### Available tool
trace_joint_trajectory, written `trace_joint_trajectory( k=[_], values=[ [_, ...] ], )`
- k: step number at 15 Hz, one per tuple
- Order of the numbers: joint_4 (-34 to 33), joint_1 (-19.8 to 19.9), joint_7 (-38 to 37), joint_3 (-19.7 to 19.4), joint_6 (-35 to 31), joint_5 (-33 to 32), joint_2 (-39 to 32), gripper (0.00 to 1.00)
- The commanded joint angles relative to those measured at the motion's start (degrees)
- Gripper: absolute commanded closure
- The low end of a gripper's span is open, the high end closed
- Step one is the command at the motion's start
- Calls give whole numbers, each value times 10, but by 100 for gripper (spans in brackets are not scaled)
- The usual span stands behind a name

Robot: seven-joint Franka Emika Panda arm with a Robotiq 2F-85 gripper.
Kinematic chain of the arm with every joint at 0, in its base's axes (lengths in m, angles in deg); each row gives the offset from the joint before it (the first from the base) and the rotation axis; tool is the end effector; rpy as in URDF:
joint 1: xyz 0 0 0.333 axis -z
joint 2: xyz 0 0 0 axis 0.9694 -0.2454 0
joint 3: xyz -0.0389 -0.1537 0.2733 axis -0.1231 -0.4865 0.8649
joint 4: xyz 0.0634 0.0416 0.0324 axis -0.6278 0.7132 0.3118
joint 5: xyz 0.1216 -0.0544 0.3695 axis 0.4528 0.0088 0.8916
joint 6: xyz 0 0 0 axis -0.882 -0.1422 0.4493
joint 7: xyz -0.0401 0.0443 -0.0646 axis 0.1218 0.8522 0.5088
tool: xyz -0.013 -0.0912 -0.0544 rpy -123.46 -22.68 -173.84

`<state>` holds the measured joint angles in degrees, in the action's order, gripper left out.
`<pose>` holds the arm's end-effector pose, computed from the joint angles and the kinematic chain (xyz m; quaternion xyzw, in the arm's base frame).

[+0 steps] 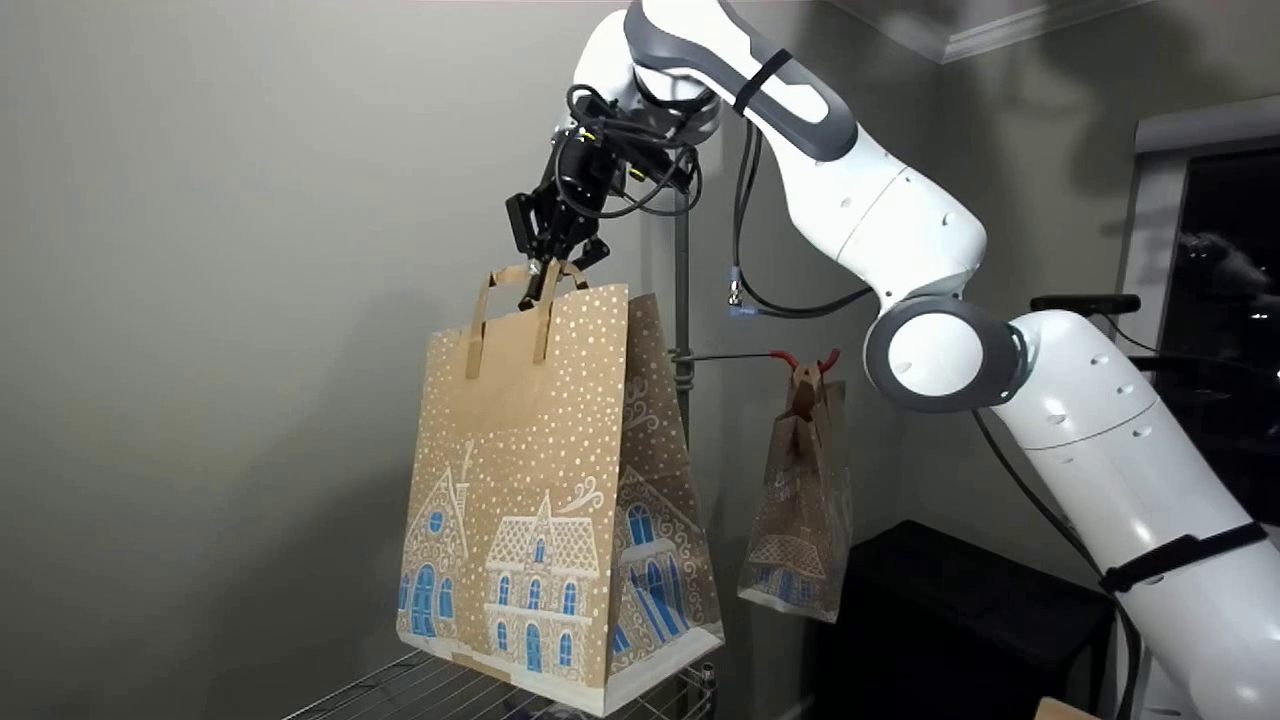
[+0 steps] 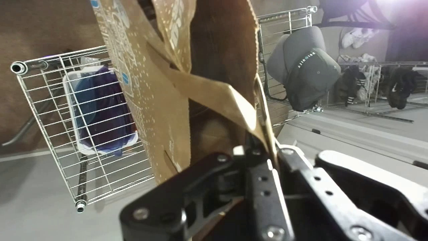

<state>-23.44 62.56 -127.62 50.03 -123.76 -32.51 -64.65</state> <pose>0.5645 0.2383 0.7553 -0.9694 0.0795 0.0421 0.2282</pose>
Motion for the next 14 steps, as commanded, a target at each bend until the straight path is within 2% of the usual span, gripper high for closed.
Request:
trace_joint_trajectory(
  k=[1,4,7,10,14],
  values=[
    [20,37,20,30,2,47,3,100],
    [22,57,10,57,76,93,-5,100],
    [22,66,-21,69,122,126,-11,100],
    [23,65,-67,58,134,132,-11,100],
    [21,59,-149,38,186,113,-13,100]
  ],
)
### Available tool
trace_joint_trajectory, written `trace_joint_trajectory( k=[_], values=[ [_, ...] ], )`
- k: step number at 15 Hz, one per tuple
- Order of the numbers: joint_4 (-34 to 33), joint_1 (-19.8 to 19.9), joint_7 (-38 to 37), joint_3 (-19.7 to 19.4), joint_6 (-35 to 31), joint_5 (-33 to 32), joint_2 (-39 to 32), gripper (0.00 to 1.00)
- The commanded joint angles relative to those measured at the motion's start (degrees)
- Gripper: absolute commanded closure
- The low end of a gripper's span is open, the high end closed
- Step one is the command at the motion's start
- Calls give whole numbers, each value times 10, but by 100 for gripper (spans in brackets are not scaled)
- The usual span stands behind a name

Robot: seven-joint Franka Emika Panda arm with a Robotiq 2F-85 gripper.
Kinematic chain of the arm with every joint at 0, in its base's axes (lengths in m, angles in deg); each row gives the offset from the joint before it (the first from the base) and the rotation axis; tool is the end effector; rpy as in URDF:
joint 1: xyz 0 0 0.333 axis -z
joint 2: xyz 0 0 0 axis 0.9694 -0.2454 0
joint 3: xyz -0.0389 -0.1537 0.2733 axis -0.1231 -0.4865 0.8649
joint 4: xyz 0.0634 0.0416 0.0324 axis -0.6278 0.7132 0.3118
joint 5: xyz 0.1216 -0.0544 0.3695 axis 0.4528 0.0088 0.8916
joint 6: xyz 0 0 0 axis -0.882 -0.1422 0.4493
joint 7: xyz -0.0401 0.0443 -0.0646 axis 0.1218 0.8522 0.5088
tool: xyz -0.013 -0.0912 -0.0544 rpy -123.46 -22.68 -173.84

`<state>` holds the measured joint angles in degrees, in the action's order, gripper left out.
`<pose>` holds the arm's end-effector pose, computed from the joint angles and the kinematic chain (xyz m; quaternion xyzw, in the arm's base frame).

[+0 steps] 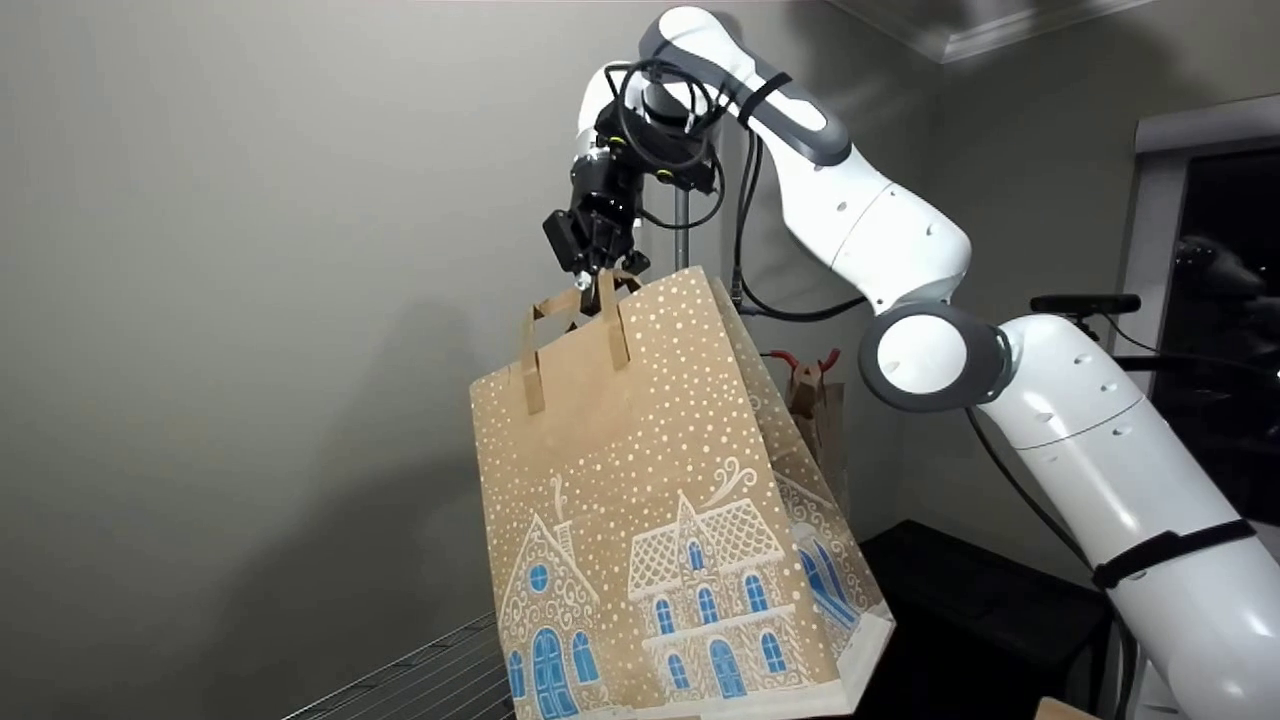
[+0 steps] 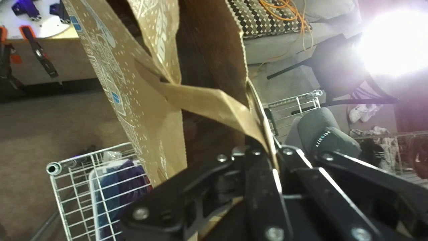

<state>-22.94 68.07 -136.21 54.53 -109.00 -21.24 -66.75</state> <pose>0.5496 0.2185 0.7273 -0.9482 0.0806 0.2156 0.2190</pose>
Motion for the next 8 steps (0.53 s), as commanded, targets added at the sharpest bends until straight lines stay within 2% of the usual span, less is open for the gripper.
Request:
trace_joint_trajectory(
  k=[1,4,8],
  values=[
    [15,2,-77,-14,57,-6,8,100],
    [12,-5,-111,-35,110,-35,14,100],
    [14,-31,-91,-78,175,-127,31,100]
  ],
)
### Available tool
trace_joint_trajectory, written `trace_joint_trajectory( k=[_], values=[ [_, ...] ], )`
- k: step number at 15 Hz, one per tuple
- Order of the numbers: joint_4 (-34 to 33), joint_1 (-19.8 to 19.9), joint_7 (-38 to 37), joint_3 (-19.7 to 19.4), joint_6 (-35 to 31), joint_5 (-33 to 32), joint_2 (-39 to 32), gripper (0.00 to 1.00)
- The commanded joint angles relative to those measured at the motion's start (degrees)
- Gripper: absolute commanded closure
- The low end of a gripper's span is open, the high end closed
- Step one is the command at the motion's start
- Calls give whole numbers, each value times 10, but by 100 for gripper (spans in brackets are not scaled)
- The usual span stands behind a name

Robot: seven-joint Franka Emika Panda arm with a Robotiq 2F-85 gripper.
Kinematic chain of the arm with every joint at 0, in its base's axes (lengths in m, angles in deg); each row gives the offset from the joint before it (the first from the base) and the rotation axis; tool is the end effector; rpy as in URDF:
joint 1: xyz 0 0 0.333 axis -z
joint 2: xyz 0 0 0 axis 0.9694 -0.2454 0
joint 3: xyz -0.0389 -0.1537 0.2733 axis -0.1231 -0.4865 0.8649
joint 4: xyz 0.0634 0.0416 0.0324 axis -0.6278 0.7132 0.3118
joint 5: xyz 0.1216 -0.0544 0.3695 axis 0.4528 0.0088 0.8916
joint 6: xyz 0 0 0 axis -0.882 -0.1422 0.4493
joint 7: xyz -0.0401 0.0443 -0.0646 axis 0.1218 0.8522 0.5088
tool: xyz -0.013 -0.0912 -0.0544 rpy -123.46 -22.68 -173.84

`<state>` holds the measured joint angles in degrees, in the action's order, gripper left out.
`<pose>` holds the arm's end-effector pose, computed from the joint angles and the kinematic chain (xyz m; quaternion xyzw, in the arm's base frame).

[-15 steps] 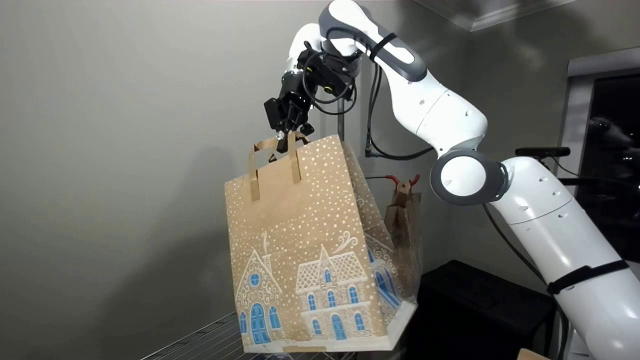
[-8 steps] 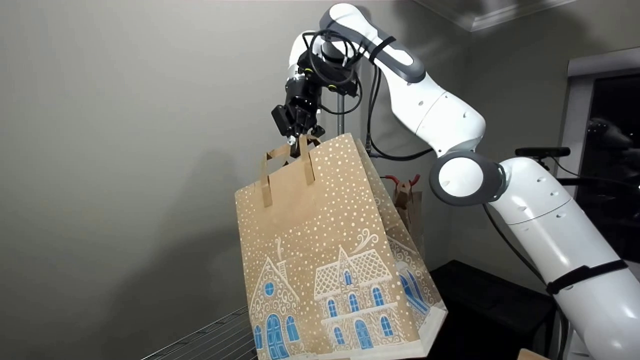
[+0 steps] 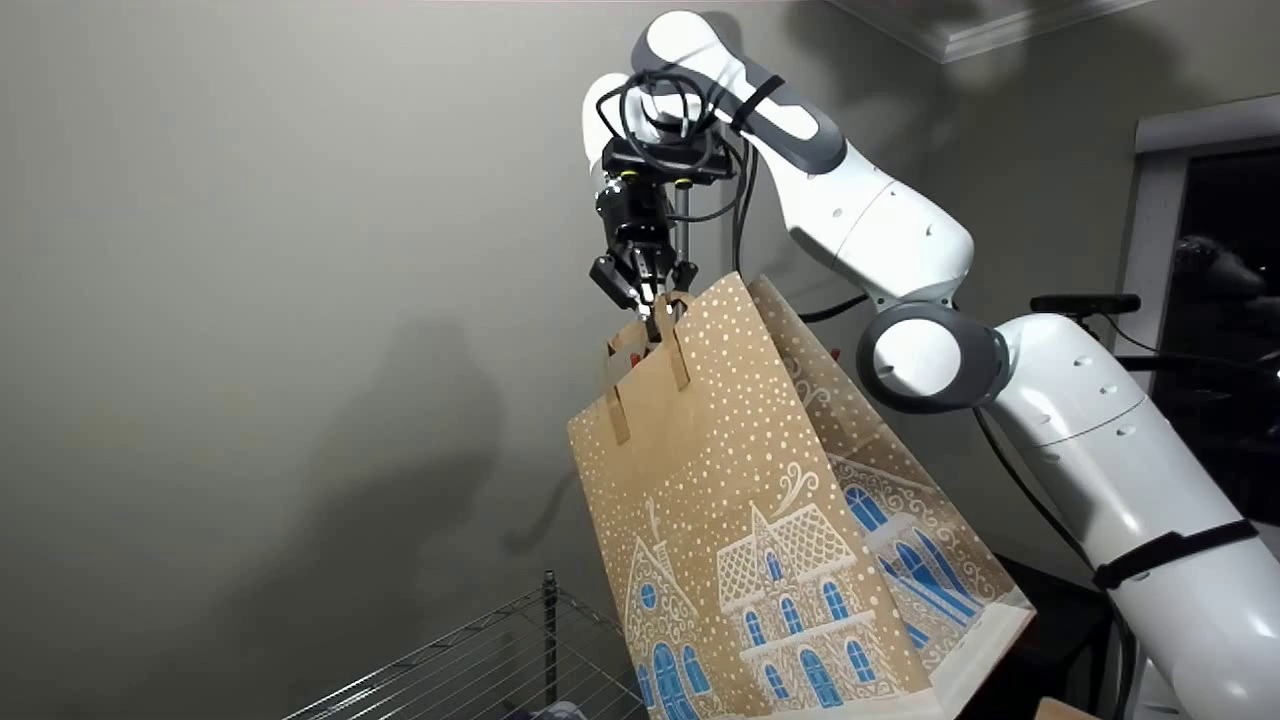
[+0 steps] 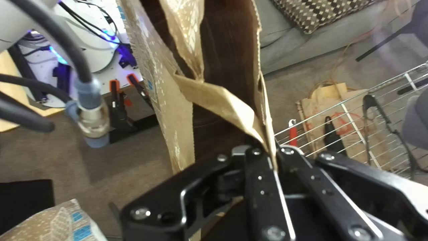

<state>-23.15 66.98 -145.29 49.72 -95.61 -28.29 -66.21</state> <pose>0.5342 0.1893 0.7043 -0.9433 0.1921 0.2629 0.0644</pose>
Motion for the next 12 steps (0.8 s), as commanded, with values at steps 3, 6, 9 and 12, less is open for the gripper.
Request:
trace_joint_trajectory(
  k=[3,6,9,12],
  values=[
    [25,-58,38,-69,79,-155,39,100],
    [17,-101,71,-99,112,-247,36,100],
    [15,-116,73,-99,135,-253,36,100],
    [16,-116,40,-97,155,-226,40,100]
  ],
)
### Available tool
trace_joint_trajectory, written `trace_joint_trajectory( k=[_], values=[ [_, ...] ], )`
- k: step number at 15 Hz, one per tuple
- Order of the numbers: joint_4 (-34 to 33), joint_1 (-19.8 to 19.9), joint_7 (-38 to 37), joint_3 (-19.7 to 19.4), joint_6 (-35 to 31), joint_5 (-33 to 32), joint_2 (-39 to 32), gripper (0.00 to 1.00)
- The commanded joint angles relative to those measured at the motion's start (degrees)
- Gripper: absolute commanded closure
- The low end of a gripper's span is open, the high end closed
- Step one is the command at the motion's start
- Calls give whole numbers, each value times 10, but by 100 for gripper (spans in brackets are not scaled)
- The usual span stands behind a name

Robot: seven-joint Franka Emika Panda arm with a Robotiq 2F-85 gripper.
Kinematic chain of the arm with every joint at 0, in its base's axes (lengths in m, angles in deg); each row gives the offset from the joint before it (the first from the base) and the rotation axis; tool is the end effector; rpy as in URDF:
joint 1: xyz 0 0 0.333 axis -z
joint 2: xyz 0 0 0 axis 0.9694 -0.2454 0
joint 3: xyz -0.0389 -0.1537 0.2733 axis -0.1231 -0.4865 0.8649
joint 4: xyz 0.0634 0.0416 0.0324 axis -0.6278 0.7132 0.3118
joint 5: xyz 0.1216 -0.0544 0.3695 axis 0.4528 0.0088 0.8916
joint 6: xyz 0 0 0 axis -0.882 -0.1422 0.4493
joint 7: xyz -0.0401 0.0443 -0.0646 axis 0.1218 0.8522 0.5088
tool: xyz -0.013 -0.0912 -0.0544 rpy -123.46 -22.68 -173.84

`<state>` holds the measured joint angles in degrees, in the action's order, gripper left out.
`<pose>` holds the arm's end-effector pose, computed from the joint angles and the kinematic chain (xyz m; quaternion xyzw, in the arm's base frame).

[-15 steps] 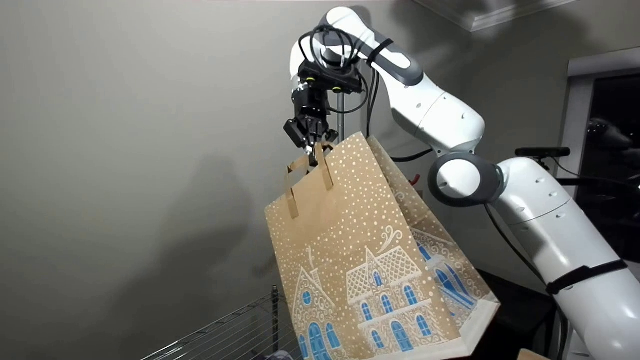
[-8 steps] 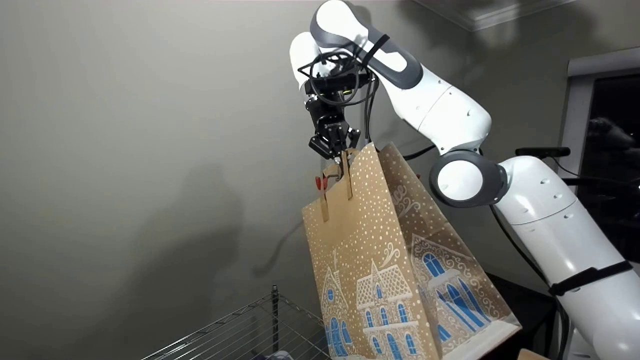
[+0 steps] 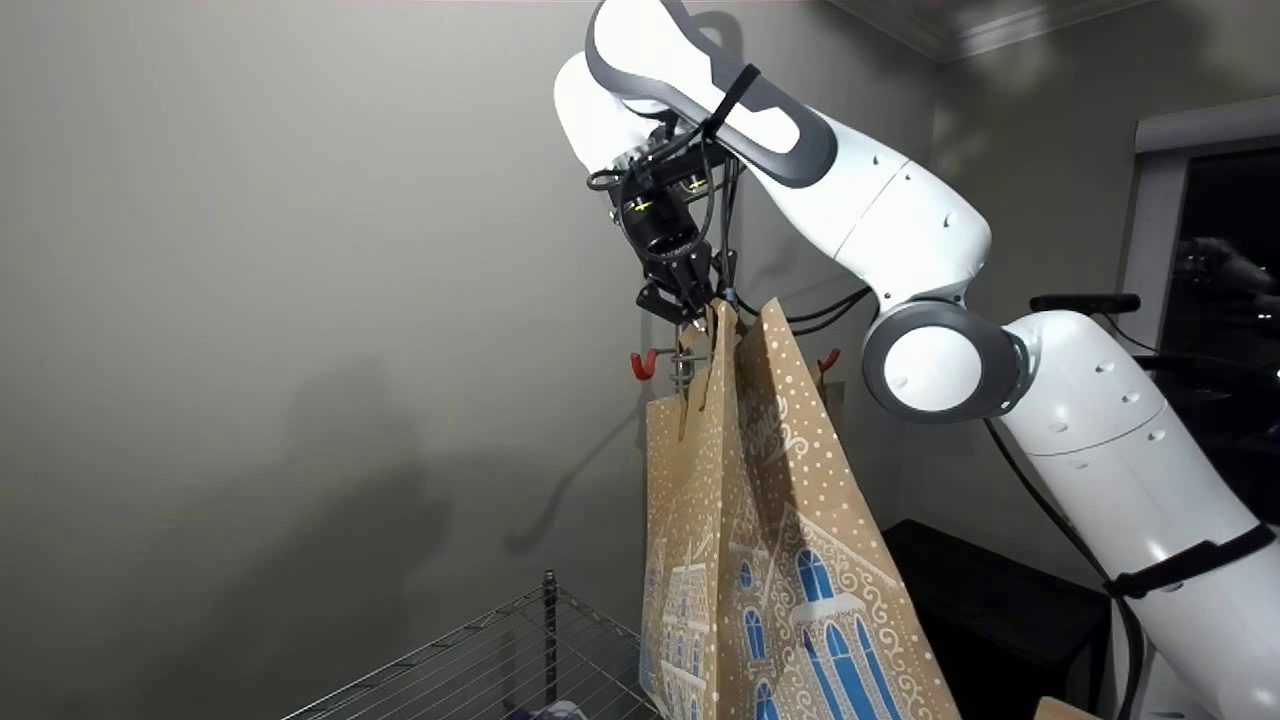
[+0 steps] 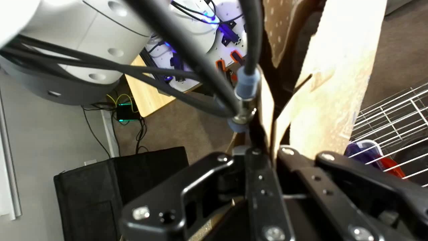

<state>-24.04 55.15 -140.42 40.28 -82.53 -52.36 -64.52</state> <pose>0.4951 0.1979 0.6978 0.9259 -0.2632 -0.2211 0.1566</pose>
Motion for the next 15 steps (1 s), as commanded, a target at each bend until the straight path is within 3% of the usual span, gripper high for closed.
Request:
trace_joint_trajectory(
  k=[1,8,10,12,15],
  values=[
    [24,2,-13,-4,29,16,25,100],
    [20,-1,-4,-6,4,9,20,99],
    [19,-46,82,-25,-11,-99,11,100],
    [29,-65,153,-50,-38,-193,3,100],
    [-4,-85,222,-78,-74,-270,-35,100]
  ],
)
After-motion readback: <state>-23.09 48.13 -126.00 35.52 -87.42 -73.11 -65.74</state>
